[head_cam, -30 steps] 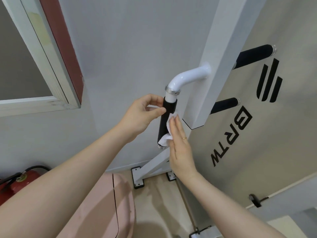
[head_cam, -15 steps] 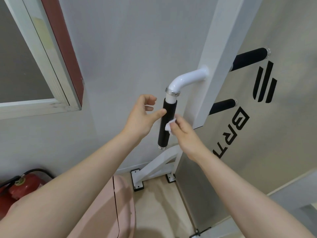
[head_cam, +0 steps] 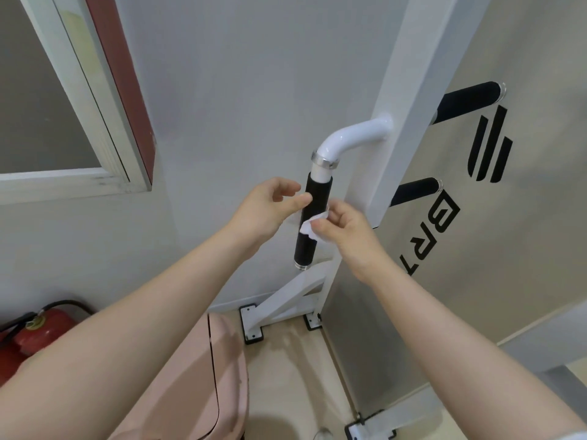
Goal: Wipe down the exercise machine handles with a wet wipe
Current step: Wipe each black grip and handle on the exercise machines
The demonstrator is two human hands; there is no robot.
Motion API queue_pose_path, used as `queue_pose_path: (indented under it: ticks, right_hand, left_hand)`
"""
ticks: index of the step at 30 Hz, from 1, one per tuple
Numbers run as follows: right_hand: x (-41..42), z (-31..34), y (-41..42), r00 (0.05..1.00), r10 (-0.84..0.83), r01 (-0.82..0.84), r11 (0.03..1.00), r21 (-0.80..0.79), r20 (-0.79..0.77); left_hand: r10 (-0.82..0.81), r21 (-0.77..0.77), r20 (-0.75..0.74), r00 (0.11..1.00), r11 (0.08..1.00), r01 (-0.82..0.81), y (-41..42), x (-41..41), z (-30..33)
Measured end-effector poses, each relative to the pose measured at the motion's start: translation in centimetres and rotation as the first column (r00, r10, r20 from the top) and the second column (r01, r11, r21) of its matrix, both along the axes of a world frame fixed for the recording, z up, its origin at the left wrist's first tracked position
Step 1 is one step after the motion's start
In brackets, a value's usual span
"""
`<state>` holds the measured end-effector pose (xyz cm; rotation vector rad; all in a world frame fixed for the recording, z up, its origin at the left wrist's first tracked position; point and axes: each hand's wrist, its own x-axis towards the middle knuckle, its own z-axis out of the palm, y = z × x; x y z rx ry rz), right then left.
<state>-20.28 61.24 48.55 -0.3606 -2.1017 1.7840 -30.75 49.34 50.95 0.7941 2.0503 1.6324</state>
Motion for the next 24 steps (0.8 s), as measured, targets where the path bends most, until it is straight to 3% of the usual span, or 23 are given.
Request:
queue_pose_path:
  ticks: [2, 4, 6, 9, 11, 14, 18, 20, 22, 24]
  right_hand:
    - [-0.4, 1.1, -0.3, 0.99, -0.046, 0.034, 0.995, -0.097, -0.133]
    - [-0.4, 0.5, -0.9, 0.984, -0.087, 0.065, 0.988, -0.142, -0.155]
    - [-0.2, -1.9, -1.2, 0.993, -0.1, 0.094, 0.99, -0.11, -0.057]
    - [0.5, -5.6, -1.0, 0.977, -0.027, 0.023, 1.0, 0.018, 0.209]
    - [0.8, -6.1, -0.7, 0.963, -0.01, -0.003, 0.999, 0.047, 0.271]
    - [0.4, -3.8, -0.5, 0.987, -0.038, 0.03, 0.998, 0.057, 0.156]
    - [0.1, -1.8, -1.4, 0.982, -0.163, 0.148, 0.978, -0.146, -0.096]
    - [0.3, -3.2, -2.5, 0.973, -0.224, 0.214, 0.965, -0.15, -0.055]
    - [0.8, -5.0, -3.4, 0.965, -0.262, 0.264, 0.962, -0.074, 0.029]
    - [1.0, -5.4, -3.6, 0.935, -0.356, 0.356, 0.934, 0.019, 0.007]
  left_hand:
    - [-0.007, 0.001, 0.009, 1.0, 1.0, 0.007, 0.1, 0.0, -0.1]
    - [-0.024, -0.008, 0.004, 1.0, 1.0, 0.024, 0.2, -0.1, -0.2]
    - [-0.044, -0.01, -0.001, 0.999, 0.999, 0.044, 0.2, -0.3, -0.1]
    - [-0.077, -0.025, 0.0, 0.997, 0.997, 0.077, 0.0, -0.3, -0.1]
    - [-0.107, -0.037, 0.003, 0.994, 0.994, 0.107, 0.0, -0.2, -0.1]
    - [-0.103, -0.048, -0.001, 0.995, 0.994, 0.103, 0.0, -0.3, 0.0]
    - [-0.071, -0.063, 0.011, 0.997, 0.995, 0.072, 0.1, -0.5, 0.0]
    - [-0.067, -0.048, 0.026, 0.997, 0.997, 0.068, 0.1, -0.4, 0.0]
    - [-0.081, -0.035, 0.053, 0.995, 0.996, 0.082, 0.2, -0.2, 0.0]
    - [-0.095, -0.026, 0.072, 0.993, 0.995, 0.097, 0.0, -0.1, 0.2]
